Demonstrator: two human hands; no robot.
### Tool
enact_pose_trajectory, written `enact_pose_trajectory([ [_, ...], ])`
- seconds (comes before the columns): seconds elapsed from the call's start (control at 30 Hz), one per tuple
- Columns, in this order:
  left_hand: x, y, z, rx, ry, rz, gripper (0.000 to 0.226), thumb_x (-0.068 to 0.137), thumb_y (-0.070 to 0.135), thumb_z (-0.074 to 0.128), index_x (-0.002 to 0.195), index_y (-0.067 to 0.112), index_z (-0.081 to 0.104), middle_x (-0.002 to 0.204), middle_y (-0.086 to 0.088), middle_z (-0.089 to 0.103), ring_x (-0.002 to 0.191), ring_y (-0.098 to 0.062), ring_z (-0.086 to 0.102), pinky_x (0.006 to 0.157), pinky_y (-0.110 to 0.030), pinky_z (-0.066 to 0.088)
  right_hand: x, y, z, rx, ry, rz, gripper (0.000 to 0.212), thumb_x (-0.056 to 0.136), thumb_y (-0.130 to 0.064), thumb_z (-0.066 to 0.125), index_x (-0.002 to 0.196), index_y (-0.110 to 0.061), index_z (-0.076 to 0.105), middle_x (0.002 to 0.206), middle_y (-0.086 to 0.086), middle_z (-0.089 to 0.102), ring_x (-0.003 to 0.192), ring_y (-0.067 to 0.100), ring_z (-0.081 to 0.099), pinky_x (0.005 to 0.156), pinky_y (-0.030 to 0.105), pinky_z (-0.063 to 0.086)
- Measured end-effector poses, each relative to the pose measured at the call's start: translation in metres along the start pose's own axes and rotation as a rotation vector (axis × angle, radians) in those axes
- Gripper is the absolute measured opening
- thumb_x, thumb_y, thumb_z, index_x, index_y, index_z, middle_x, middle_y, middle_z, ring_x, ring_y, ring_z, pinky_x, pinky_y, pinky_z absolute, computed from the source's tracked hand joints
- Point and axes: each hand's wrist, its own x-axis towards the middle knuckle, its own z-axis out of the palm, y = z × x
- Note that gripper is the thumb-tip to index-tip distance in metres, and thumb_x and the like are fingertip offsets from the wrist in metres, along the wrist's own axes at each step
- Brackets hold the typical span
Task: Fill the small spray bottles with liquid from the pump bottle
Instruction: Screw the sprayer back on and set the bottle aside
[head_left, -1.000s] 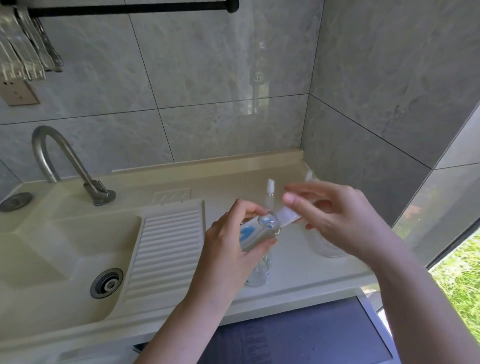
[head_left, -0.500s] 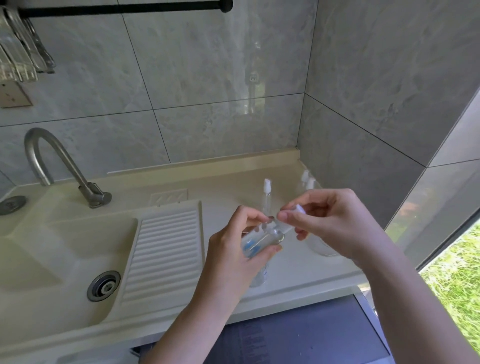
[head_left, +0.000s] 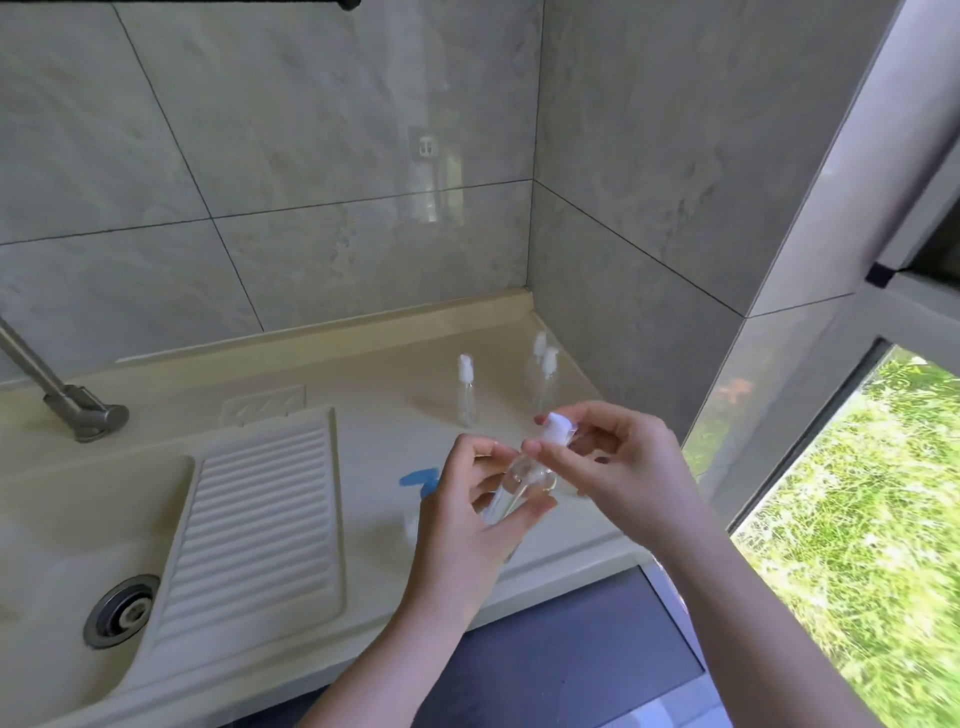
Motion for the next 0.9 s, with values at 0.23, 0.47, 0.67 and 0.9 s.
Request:
enact_pose_trajectory([
  [0.23,0.021,-0.017,0.052,0.051,0.083,0.053,0.051,0.073,0.008,0.084,0.099,0.026,0.044,0.122,0.023,0.066,0.101,-0.004,0.068,0.088,-0.036,0.056,0.006,0.041,-0.015,-0.091,-0.035,-0.028,0.015,0.074,-0.032,0.086,0.083,-0.032,0.074,0.086,-0.014,0.072,0.088,-0.002,0.068,0.071,0.019,0.055],
  [0.47,0.054,-0.047,0.081,0.118,0.087,0.064,0.052,0.073,0.016,0.086,0.106,0.025,0.047,0.143,0.023,0.050,0.120,0.009,0.055,0.086,-0.009,0.045,0.052,0.088,-0.020,-0.107,0.075,-0.002,0.017,0.075,-0.027,0.086,0.081,-0.029,0.071,0.085,-0.008,0.069,0.082,0.003,0.067,0.072,0.021,0.056],
  [0.67,0.093,-0.080,0.079,0.111,0.060,0.015,0.044,0.085,0.005,0.074,0.116,0.025,0.050,0.125,0.030,0.059,0.119,0.006,0.056,0.097,-0.014,0.043,0.122,0.111,-0.023,-0.074,0.238,-0.033,0.018,0.077,-0.020,0.084,0.083,-0.028,0.069,0.086,-0.010,0.070,0.077,-0.002,0.066,0.068,0.006,0.046],
  [0.9,0.133,-0.116,0.091,0.093,0.058,-0.098,0.037,0.089,0.005,0.068,0.112,0.028,0.050,0.123,0.017,0.062,0.113,0.001,0.062,0.098,-0.023,0.048,0.186,0.165,0.003,-0.113,0.227,0.038,0.035,0.076,-0.015,0.082,0.107,-0.021,0.068,0.101,-0.006,0.070,0.090,0.007,0.067,0.076,0.008,0.048],
])
